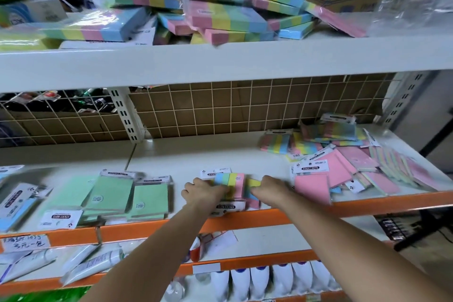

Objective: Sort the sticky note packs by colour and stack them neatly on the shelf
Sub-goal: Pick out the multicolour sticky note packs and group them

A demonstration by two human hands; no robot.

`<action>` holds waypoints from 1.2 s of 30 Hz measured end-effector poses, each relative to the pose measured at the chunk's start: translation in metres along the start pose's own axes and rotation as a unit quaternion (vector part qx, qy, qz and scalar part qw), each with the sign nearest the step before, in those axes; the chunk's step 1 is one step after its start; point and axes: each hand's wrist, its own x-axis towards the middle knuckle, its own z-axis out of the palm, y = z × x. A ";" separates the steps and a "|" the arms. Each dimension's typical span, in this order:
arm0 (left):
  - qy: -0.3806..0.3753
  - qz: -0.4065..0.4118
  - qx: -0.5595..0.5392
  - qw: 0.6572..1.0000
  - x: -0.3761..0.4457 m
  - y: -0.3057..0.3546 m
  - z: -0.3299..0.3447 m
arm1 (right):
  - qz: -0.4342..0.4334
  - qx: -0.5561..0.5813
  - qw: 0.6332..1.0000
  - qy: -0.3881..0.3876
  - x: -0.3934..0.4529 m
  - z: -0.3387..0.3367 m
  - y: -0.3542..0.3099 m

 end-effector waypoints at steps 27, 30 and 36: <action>0.000 0.175 0.047 0.983 -0.008 0.139 0.064 | -0.060 0.066 0.990 0.108 0.032 -0.039 0.077; 0.005 0.163 0.045 0.986 -0.002 0.156 0.079 | -0.047 0.094 0.989 0.101 0.039 -0.047 0.088; -0.001 0.135 0.081 0.988 0.019 0.183 0.108 | -0.028 0.118 0.987 0.105 0.049 -0.066 0.112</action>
